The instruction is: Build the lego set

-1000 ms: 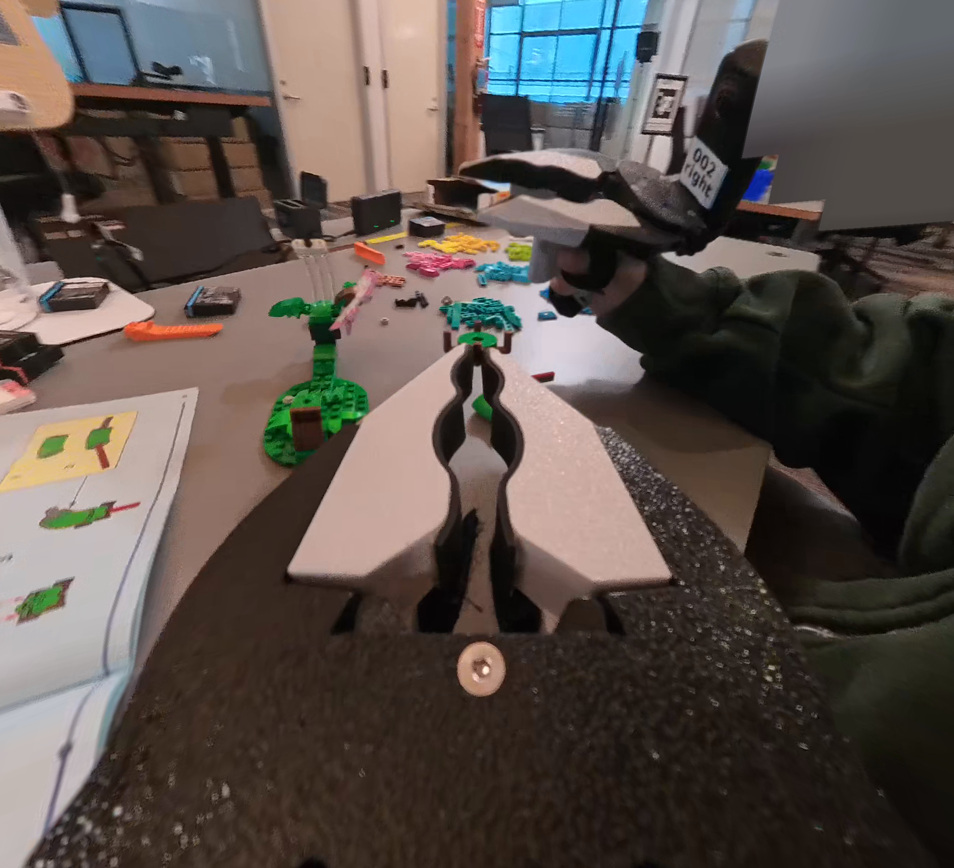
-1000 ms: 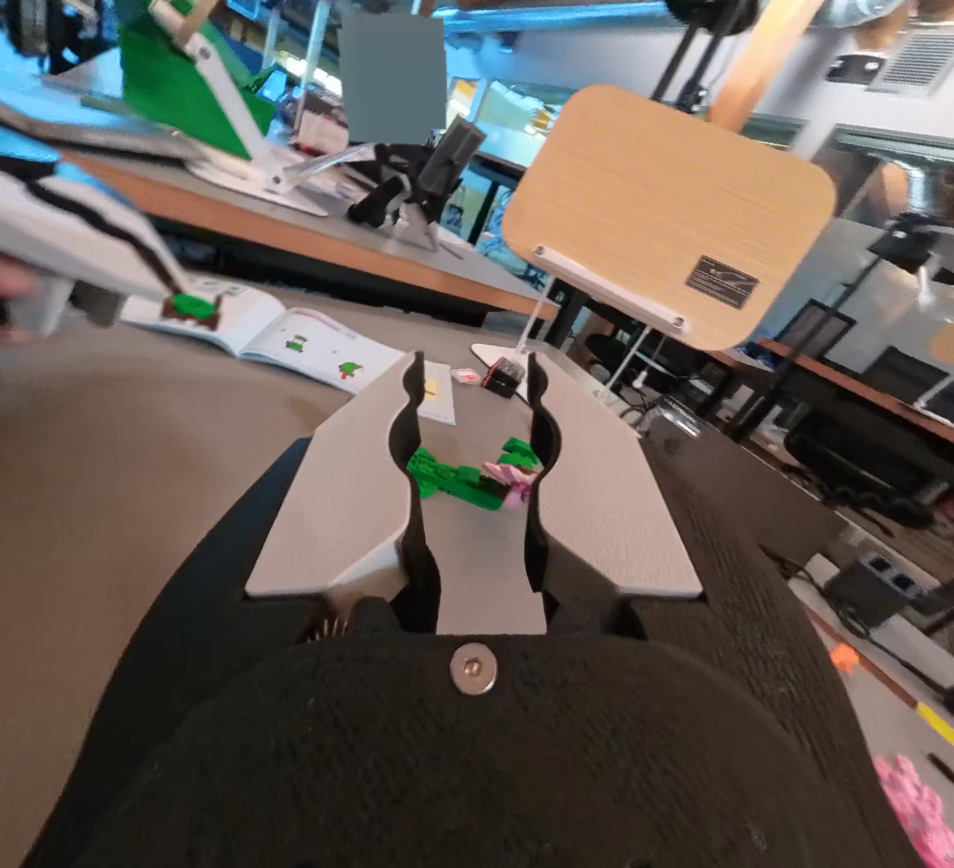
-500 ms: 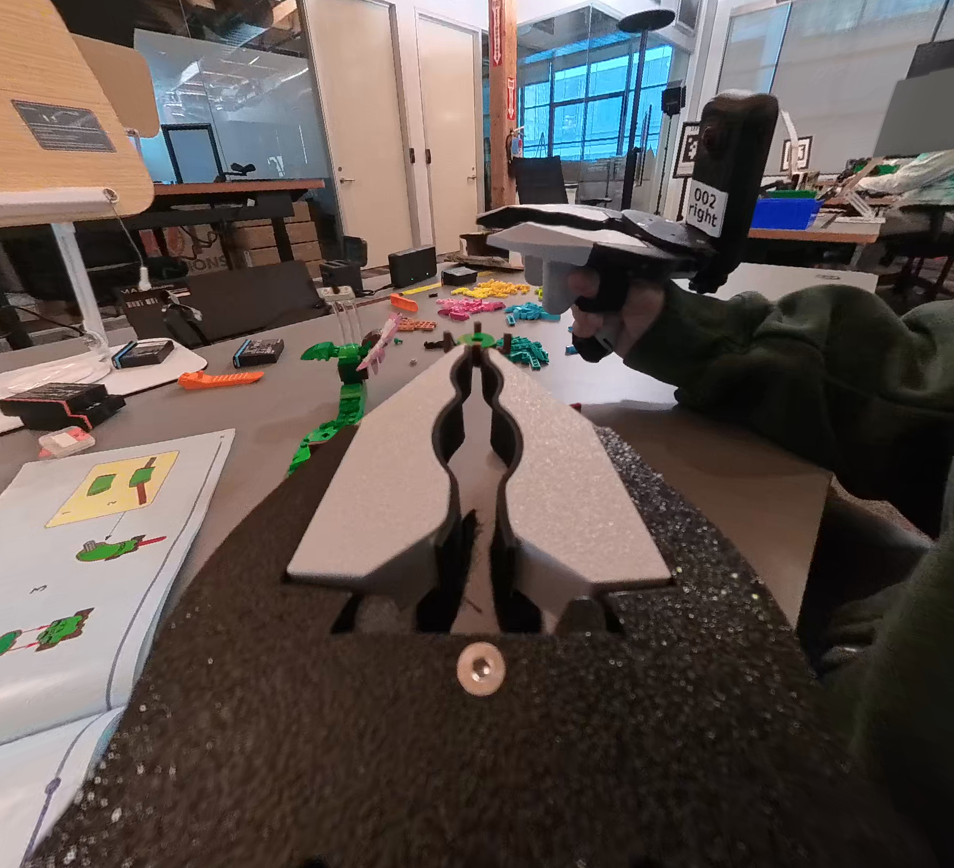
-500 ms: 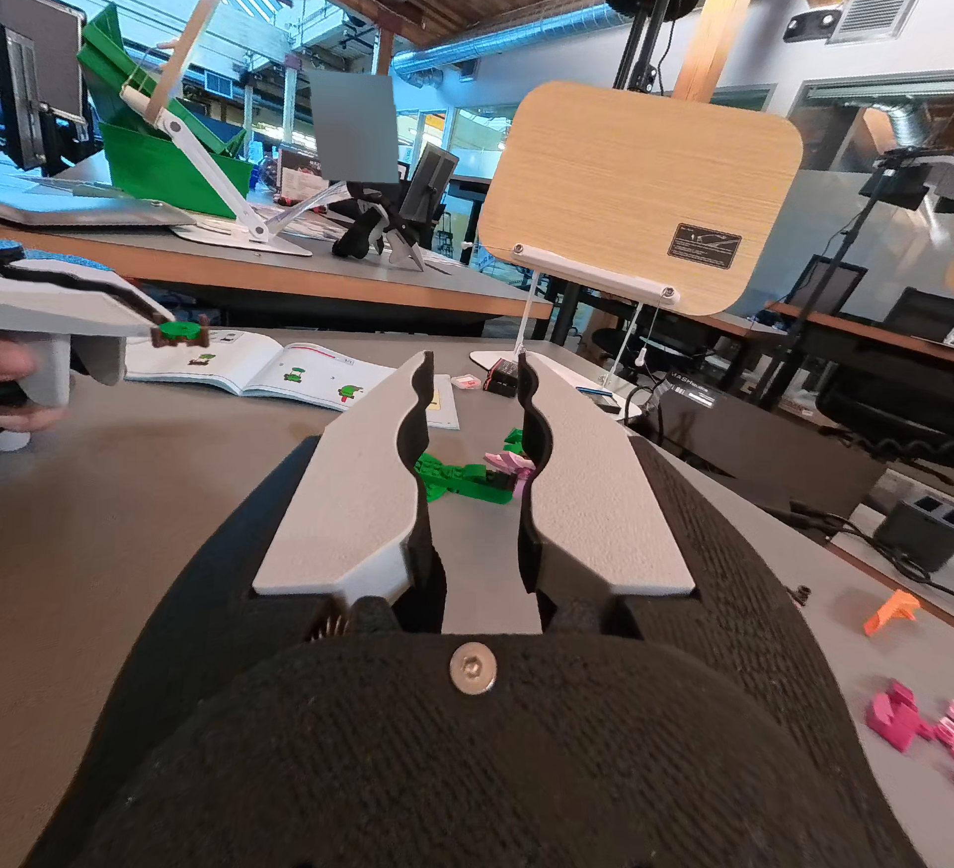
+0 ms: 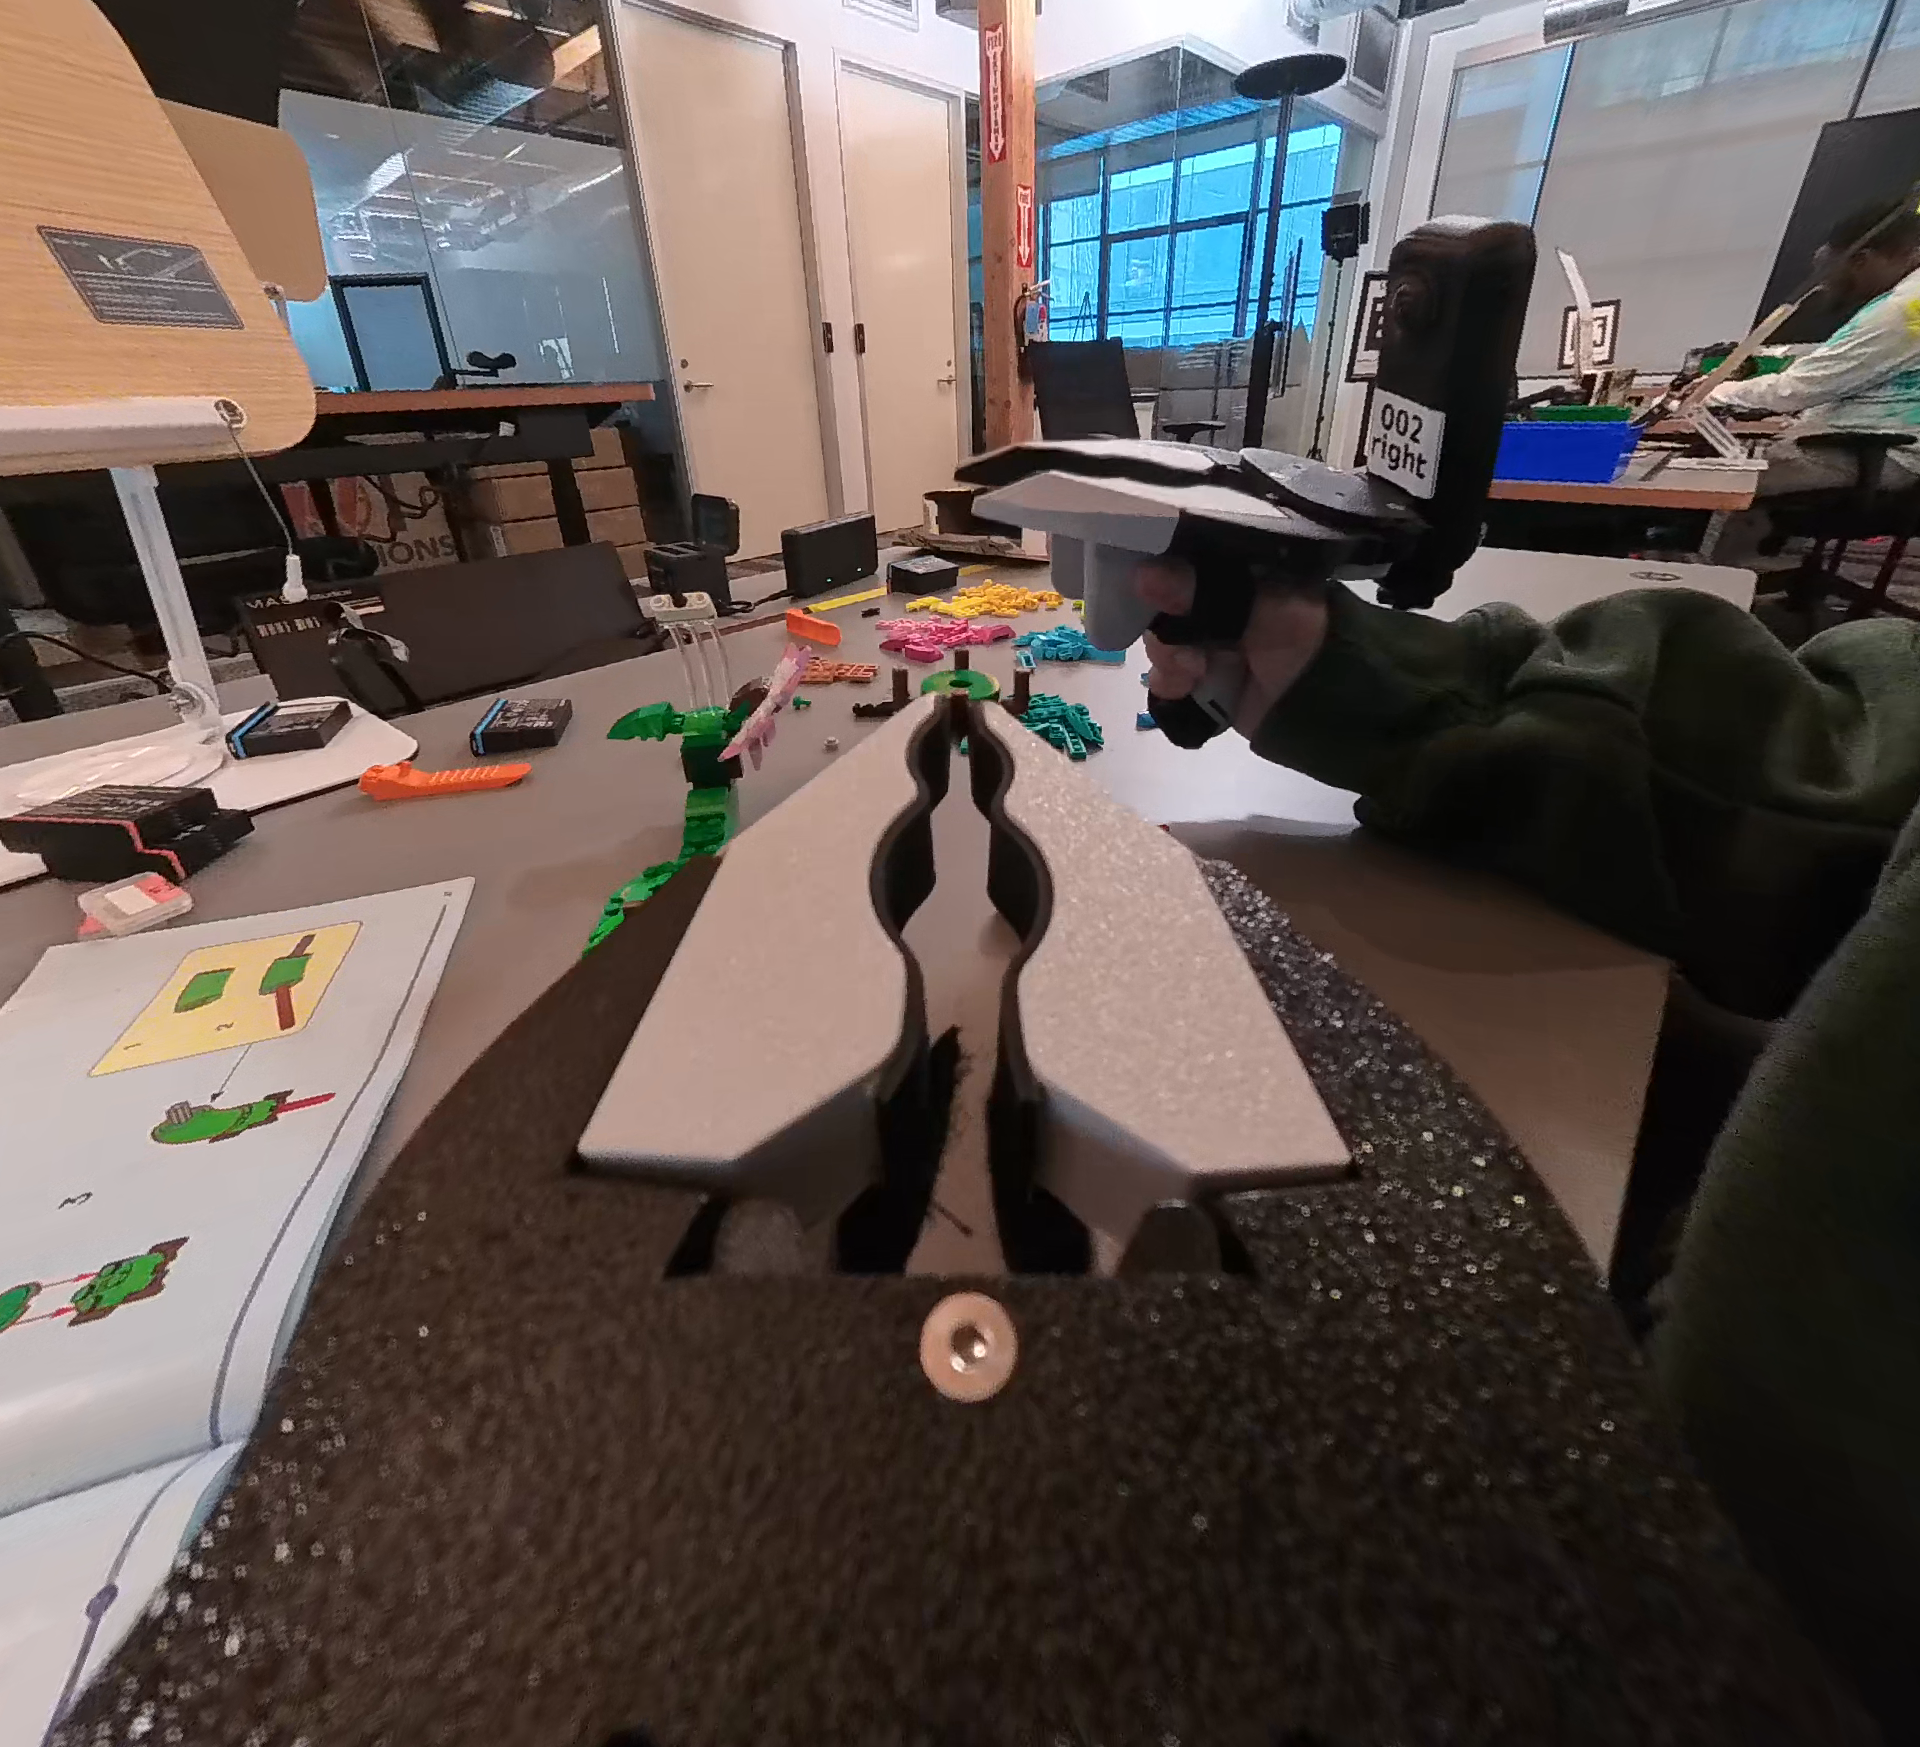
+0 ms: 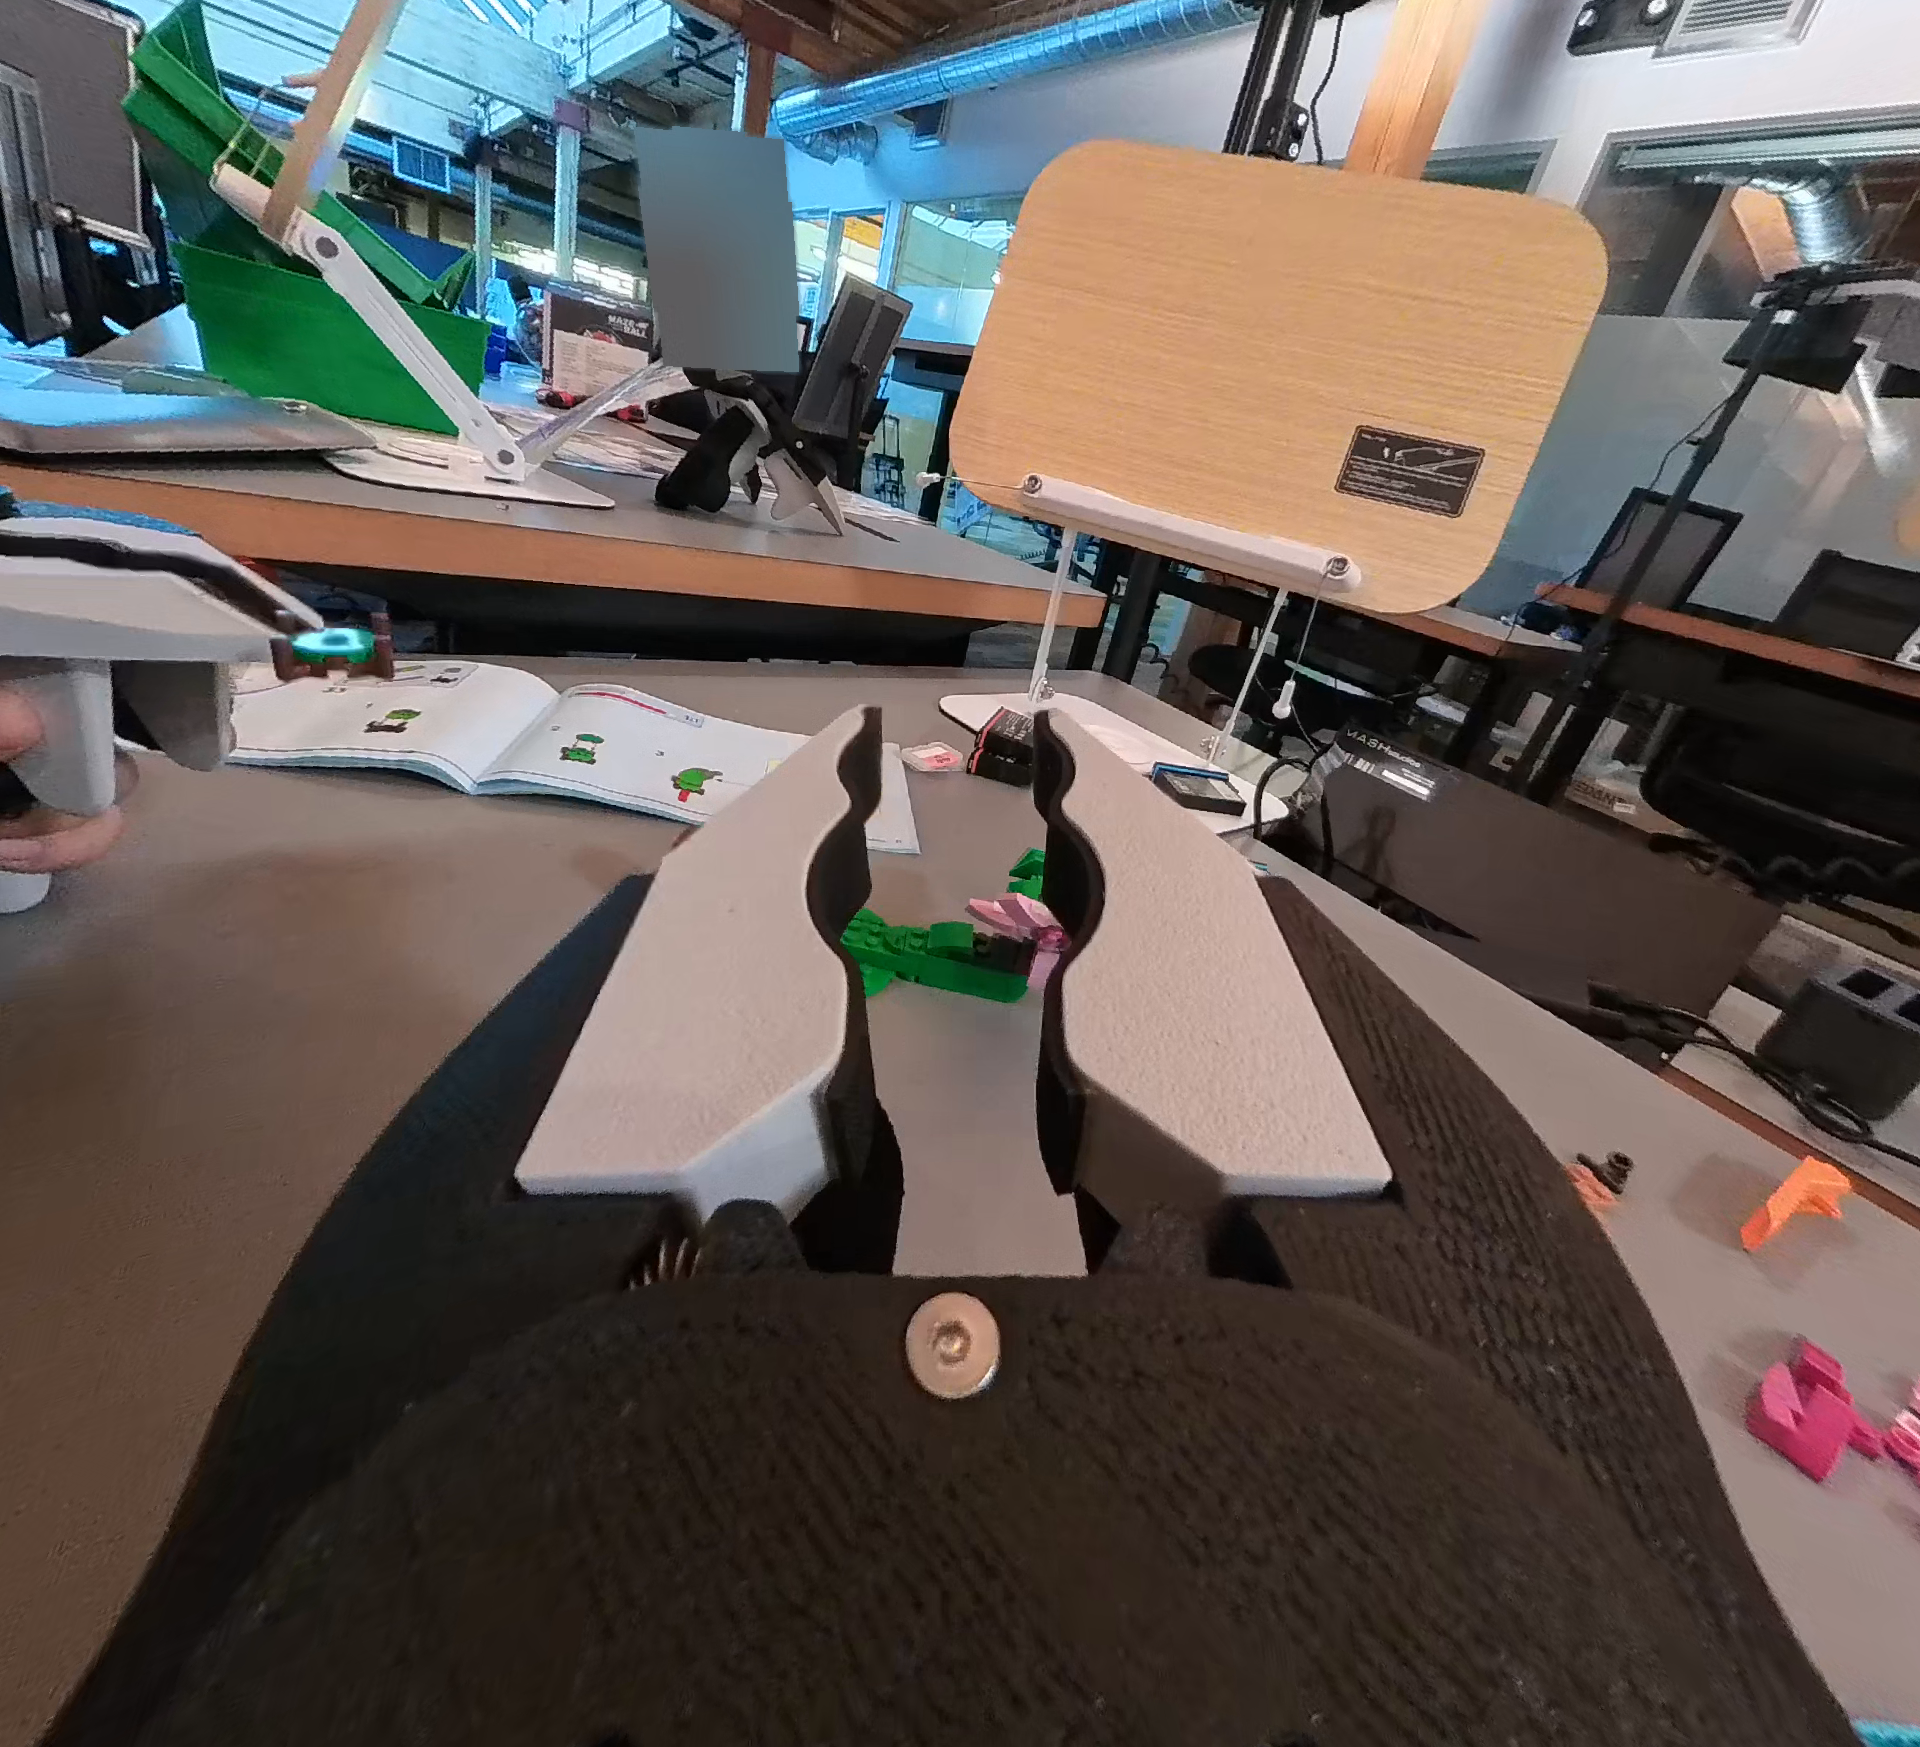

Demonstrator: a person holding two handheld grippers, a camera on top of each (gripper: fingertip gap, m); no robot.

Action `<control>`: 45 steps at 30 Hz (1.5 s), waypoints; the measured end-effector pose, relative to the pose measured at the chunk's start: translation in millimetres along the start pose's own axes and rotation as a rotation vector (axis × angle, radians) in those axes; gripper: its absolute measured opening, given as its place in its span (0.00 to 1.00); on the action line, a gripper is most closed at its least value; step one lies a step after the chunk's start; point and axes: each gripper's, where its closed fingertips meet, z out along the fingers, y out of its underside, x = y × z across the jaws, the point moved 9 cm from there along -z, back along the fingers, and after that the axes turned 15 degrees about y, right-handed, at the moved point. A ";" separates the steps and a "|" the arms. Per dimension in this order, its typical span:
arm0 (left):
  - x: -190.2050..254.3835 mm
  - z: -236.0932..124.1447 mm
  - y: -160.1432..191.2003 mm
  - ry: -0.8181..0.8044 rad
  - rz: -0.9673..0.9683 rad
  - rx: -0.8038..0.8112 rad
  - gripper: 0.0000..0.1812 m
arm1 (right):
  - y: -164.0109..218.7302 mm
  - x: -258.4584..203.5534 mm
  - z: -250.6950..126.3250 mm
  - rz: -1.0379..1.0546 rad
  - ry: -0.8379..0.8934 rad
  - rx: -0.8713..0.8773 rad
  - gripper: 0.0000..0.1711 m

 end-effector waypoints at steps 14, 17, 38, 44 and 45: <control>-11.5 10.7 2.1 -0.010 0.007 -0.013 0.00 | 4.5 -0.4 2.0 0.150 -0.212 -0.177 0.16; -10.1 10.5 1.8 -0.004 0.018 -0.010 0.00 | 9.8 -8.1 -2.4 0.130 -0.457 -0.385 0.14; -6.7 11.7 2.2 0.016 0.048 -0.020 0.00 | 28.9 -17.7 -9.1 -0.174 -0.454 -0.489 0.13; -6.2 12.2 2.3 0.019 0.053 -0.023 0.00 | 24.7 -16.0 -8.5 -0.188 -0.411 -0.439 0.13; -6.0 12.4 2.3 0.020 0.055 -0.024 0.00 | 24.3 -15.8 -8.4 -0.187 -0.407 -0.435 0.13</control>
